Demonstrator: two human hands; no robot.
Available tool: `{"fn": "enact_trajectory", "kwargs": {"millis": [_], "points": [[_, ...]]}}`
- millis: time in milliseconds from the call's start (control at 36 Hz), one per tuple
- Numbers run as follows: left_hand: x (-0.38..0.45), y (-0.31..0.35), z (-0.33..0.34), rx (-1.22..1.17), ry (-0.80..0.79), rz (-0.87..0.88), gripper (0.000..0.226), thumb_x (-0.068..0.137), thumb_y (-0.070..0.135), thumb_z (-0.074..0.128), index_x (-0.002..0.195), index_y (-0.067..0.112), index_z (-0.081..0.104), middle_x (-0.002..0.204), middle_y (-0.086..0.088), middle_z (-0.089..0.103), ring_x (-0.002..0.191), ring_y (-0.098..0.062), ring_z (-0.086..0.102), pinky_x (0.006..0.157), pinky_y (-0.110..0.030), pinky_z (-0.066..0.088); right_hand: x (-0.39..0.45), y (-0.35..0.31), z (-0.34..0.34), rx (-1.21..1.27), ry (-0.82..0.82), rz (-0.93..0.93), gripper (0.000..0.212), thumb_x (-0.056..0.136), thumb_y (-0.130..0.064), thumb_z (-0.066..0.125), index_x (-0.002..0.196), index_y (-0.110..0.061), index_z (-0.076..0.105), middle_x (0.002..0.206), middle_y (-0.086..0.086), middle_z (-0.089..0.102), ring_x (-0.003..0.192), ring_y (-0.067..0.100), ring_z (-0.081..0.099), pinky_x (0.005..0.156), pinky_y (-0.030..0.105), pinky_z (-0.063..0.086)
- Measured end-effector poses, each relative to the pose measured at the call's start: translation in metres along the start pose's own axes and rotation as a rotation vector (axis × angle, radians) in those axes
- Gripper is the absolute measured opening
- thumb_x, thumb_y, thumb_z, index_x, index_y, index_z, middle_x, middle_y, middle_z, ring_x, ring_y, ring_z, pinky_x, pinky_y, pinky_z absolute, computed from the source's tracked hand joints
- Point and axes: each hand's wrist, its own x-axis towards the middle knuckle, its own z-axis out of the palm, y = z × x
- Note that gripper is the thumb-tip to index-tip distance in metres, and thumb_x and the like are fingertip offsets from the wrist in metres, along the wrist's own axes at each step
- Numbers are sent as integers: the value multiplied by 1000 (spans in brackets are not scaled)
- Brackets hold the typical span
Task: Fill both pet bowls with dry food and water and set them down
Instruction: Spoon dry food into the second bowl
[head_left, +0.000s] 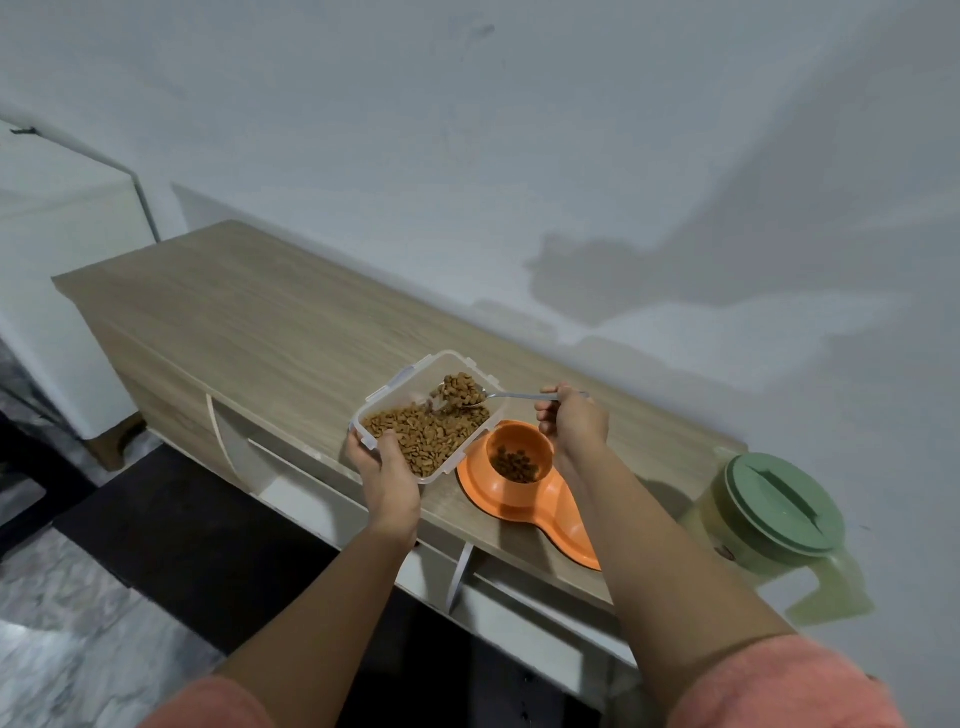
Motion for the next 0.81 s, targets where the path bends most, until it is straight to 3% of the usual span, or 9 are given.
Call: {"fn": "enact_trajectory", "kwargs": {"millis": [278,417,500,583,639,694,806], "points": [[1,-8,1,20,66,-9,54,102,26,34,152,26,12,137,-12,44,103,-20,46,85,-27,36,10,-8,-32,63,110,-16,32,99,-13,40,72,-9,56,58,8,52,46,14,42,36,17,34],[0,-11,1,24,73,-19,56,101,26,35,151,29,12,138,-15,44,104,-23,48,85,-30,38,15,-5,-51,-9,209,-48,32,97,-18,44,70,-11,59,59,7,55,46,16,45,40,22,36],[3,-14,1,38,81,-26,57,100,28,35,151,30,11,139,-14,45,105,-24,48,88,-34,40,14,3,-58,-217,226,-159,28,97,-22,46,79,-10,64,59,5,59,50,18,53,49,31,47],[3,-15,3,41,86,-20,56,100,28,34,152,28,11,138,-13,45,105,-23,48,88,-32,38,13,14,-61,-439,111,-303,24,97,-22,48,87,-11,67,62,3,63,68,26,65,68,44,58],[1,-14,4,39,87,-19,56,101,26,34,152,27,12,139,-14,45,105,-23,48,87,-31,38,12,20,-61,-592,34,-403,22,96,-23,51,87,-13,68,68,4,66,80,29,68,76,49,57],[0,-13,5,35,89,-19,56,101,25,34,152,27,11,140,-14,44,105,-22,47,86,-30,38,12,22,-60,-678,12,-497,23,96,-24,51,92,-10,70,73,7,67,82,30,68,77,52,55],[0,-11,6,33,87,-20,57,100,25,35,152,27,11,140,-12,44,104,-21,47,86,-30,37,6,14,-52,-574,118,-608,24,97,-27,49,95,-12,69,72,4,67,72,27,67,73,50,55]]}}
